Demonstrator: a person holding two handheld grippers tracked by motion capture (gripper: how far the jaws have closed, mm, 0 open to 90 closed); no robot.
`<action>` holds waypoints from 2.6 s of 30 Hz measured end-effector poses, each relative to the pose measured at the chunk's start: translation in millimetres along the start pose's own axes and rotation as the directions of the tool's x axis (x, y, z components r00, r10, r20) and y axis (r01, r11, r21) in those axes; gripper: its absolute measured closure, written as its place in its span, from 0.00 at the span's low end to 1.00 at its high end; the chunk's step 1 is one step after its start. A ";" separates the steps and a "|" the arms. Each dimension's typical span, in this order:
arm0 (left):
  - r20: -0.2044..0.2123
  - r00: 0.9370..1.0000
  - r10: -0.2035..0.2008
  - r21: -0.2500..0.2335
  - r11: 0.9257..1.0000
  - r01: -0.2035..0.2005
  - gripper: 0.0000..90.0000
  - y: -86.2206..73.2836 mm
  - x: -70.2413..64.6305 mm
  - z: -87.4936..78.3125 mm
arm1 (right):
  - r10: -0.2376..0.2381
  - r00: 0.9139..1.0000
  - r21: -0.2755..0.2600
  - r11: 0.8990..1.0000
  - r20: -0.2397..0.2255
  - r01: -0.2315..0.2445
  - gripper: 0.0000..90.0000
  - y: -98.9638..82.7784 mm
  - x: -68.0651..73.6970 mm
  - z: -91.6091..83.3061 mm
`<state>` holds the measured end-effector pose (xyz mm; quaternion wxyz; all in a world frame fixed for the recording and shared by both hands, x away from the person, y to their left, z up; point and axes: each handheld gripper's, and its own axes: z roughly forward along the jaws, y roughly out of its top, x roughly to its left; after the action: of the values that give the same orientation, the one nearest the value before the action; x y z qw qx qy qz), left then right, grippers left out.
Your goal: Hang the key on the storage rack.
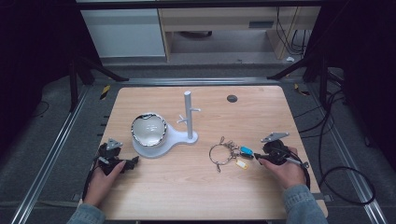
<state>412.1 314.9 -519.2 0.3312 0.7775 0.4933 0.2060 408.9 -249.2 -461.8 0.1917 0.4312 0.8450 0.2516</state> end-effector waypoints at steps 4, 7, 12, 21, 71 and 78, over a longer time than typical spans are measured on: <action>0.000 1.000 0.000 0.000 1.000 0.000 0.00 0.0 0.0 0.0 | -0.078 0.997 0.082 0.993 -0.026 0.080 0.68 14.7 -2.5 -1.2; 0.000 1.000 0.000 0.000 1.000 0.000 0.00 0.0 0.0 0.0 | -0.132 0.990 0.133 0.982 -0.045 0.136 0.72 27.2 -4.5 -2.5; 0.000 1.000 0.000 0.000 1.000 0.000 0.00 0.0 0.0 0.0 | -0.179 0.979 0.181 0.964 -0.095 0.194 0.79 49.1 -6.7 -2.9; 0.000 1.000 0.000 0.000 1.000 0.000 0.00 0.0 0.0 0.0 | -0.251 0.955 0.225 0.932 -0.159 0.283 0.92 79.7 1.4 8.8; 0.000 1.000 0.000 0.000 1.000 0.000 0.00 0.0 0.0 0.0 | -0.435 0.860 0.329 0.797 -0.267 0.505 0.87 91.0 46.7 58.4; 0.000 1.000 0.000 0.000 1.000 0.000 0.00 0.0 0.0 0.0 | -0.444 0.850 0.319 0.792 -0.283 0.520 0.97 91.5 50.3 55.7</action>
<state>412.1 314.9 -519.2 0.3312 0.7775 0.4933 0.2059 468.9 -147.4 -457.7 0.0787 0.2030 0.9739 0.0642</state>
